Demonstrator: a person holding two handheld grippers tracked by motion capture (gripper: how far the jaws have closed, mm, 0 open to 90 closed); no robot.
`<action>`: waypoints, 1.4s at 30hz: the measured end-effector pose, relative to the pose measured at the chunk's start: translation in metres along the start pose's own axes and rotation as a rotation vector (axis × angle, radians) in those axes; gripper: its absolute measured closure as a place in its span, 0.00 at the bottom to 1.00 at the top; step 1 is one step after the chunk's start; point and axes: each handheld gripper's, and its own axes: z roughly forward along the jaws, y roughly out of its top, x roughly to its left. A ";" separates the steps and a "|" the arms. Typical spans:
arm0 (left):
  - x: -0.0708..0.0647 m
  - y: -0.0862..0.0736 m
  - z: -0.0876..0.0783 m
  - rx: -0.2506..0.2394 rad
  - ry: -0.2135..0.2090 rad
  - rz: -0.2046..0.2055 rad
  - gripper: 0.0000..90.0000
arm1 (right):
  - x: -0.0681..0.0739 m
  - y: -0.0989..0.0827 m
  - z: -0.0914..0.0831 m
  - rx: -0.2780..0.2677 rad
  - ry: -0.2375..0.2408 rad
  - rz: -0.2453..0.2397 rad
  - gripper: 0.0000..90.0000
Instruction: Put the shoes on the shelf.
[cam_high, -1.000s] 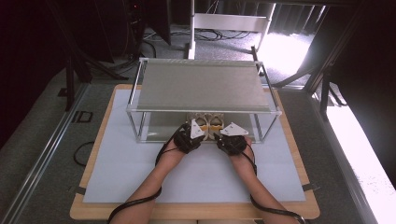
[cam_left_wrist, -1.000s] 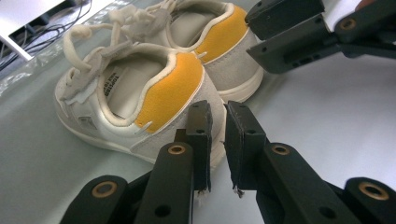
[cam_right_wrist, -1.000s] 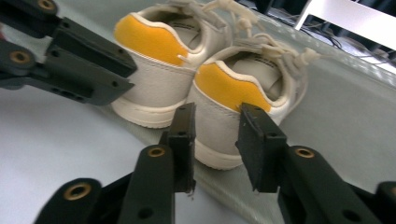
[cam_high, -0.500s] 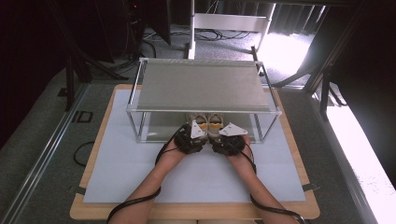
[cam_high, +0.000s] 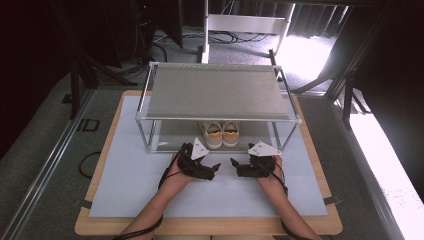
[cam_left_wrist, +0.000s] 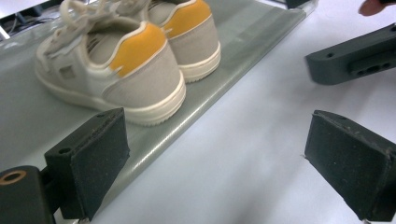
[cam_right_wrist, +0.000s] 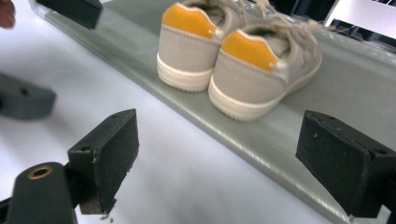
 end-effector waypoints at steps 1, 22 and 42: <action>0.000 0.000 0.000 0.000 0.000 0.000 0.03 | 0.000 0.000 0.000 0.000 0.000 0.000 0.14; 0.011 -0.039 -0.032 -0.021 0.106 -0.011 0.02 | -0.037 -0.049 -0.041 -0.013 -0.112 0.018 0.12; 0.037 -0.074 -0.065 -0.131 0.229 -0.081 0.02 | -0.082 -0.070 -0.068 -0.067 -0.180 0.120 0.12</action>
